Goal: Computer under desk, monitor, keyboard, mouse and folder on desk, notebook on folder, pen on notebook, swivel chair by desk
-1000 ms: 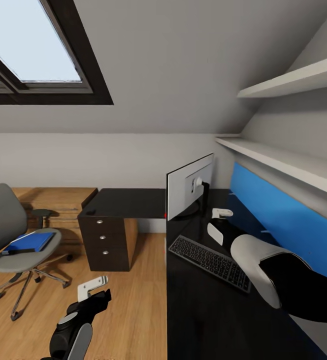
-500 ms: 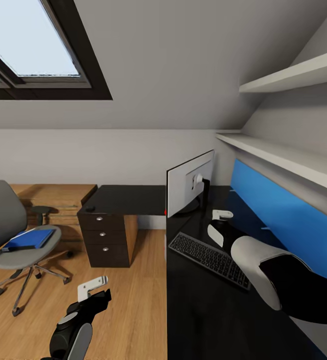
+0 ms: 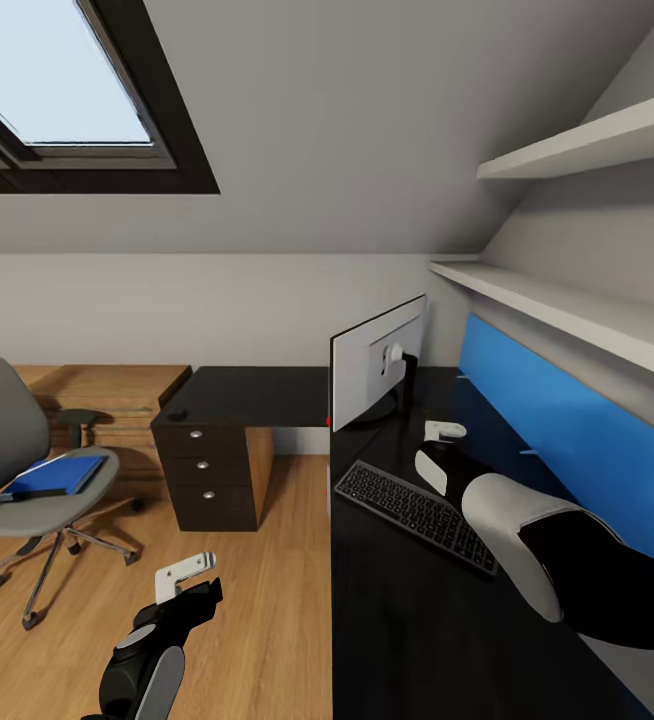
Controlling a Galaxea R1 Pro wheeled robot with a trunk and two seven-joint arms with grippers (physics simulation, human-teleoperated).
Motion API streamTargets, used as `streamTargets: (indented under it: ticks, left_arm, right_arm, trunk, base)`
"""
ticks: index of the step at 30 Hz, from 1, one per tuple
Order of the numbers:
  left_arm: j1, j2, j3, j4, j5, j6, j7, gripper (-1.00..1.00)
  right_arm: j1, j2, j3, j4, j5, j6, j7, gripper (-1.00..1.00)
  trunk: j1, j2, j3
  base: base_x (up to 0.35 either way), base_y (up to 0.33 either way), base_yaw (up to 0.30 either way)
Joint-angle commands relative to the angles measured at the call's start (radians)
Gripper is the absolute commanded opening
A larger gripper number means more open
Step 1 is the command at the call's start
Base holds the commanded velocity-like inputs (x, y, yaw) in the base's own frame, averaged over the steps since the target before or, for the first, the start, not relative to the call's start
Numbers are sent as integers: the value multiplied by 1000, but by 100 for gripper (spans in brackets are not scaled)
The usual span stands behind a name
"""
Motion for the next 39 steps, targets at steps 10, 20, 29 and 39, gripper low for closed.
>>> streamTargets:
  ticks: [10, 20, 29, 39]
  left_arm:
    - [-1, 0, -1, -1, 10, 2, 10, 100]
    - [-1, 0, -1, -1, 10, 2, 10, 100]
    - [-1, 0, -1, -1, 10, 2, 10, 100]
    - [-1, 0, 0, -1, 10, 2, 10, 100]
  right_arm:
    - [0, 3, 10, -2, -8, 7, -9, 100]
    - [0, 2, 10, -2, -7, 6, -10, 100]
    - [0, 1, 9, -3, -7, 5, -10, 100]
    - [0, 0, 9, -4, -7, 5, -10, 100]
  trunk:
    - [0, -1, -2]
    - [0, -1, -8]
    - [0, -1, -22]
    - [0, -1, -38]
  base:
    - [0, 0, -2]
    - [0, 0, 0]
    - [0, 0, 0]
    - [0, 0, 0]
